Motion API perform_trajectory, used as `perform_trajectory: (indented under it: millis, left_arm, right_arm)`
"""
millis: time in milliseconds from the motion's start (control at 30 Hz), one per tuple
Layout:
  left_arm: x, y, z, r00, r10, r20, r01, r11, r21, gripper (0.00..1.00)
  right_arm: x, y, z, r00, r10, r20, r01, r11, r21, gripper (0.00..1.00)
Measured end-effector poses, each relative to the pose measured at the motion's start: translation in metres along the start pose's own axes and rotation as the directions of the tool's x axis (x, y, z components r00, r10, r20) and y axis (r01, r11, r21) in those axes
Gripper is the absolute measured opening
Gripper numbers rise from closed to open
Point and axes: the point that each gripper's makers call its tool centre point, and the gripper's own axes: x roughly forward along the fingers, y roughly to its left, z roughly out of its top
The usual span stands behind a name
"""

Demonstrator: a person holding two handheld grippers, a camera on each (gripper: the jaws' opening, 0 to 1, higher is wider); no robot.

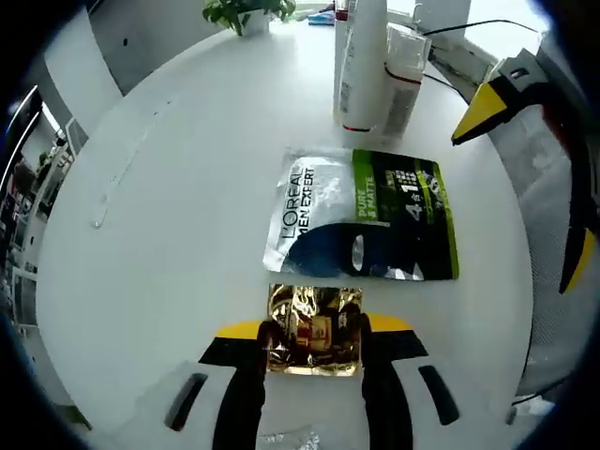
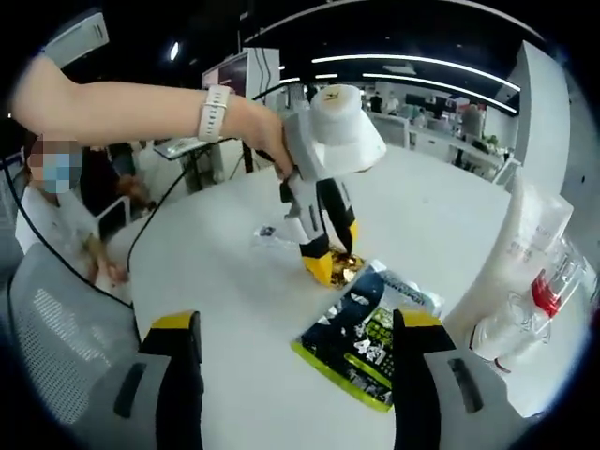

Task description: Arrange the skincare products in the storage area until every visible bottle or jar stands upright without overlapping.

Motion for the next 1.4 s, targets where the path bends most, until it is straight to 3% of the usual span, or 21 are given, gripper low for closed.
perform_trajectory:
  millis: [467,700,933,1400]
  left_arm:
    - [0.000,0.002,0.000,1.000,0.016,-0.001,-0.016,1.000,-0.022,0.46]
    - [-0.003,-0.001,-0.005,0.999,0.026,-0.026,-0.026,1.000,0.015,0.49]
    - [-0.015,-0.003,-0.008,0.999,0.044,-0.010,-0.044,0.999,-0.028,0.51]
    - [-0.043,0.002,-0.048,0.994,0.098,-0.042,-0.102,0.989,-0.111,0.56]
  right_arm:
    - [-0.005,-0.004,0.000,1.000,-0.013,0.007,0.013,1.000,0.014,0.84]
    - [-0.009,-0.007,0.002,1.000,-0.021,0.016,0.021,1.000,0.015,0.84]
    - [-0.014,-0.009,0.001,0.999,-0.031,0.022,0.031,0.999,0.024,0.88]
    - [-0.021,-0.007,0.005,0.999,-0.029,0.033,0.028,1.000,0.012,0.89]
